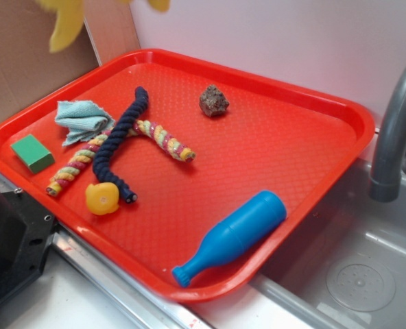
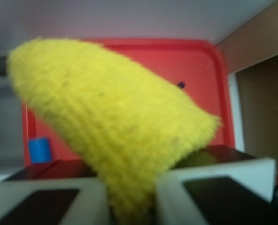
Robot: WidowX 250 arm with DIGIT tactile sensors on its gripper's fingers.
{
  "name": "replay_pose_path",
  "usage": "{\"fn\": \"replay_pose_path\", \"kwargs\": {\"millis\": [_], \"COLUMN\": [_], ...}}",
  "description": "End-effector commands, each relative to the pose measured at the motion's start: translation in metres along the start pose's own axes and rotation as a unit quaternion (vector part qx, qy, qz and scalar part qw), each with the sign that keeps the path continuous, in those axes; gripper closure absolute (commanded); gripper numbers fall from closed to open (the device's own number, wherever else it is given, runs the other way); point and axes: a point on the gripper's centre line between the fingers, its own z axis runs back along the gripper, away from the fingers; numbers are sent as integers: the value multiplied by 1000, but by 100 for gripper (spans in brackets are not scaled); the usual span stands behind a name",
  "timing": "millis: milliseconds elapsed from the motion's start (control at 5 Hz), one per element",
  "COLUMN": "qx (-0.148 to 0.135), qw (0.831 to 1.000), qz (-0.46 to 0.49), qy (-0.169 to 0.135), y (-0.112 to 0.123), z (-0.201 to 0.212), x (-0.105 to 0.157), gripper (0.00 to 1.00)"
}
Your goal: Grab the yellow cloth.
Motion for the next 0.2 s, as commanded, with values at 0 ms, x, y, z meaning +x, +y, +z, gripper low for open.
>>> {"fn": "replay_pose_path", "kwargs": {"millis": [0], "qx": [4], "qw": [1000], "qz": [26], "qy": [8], "y": [-2], "z": [8], "x": [22], "gripper": [100]}}
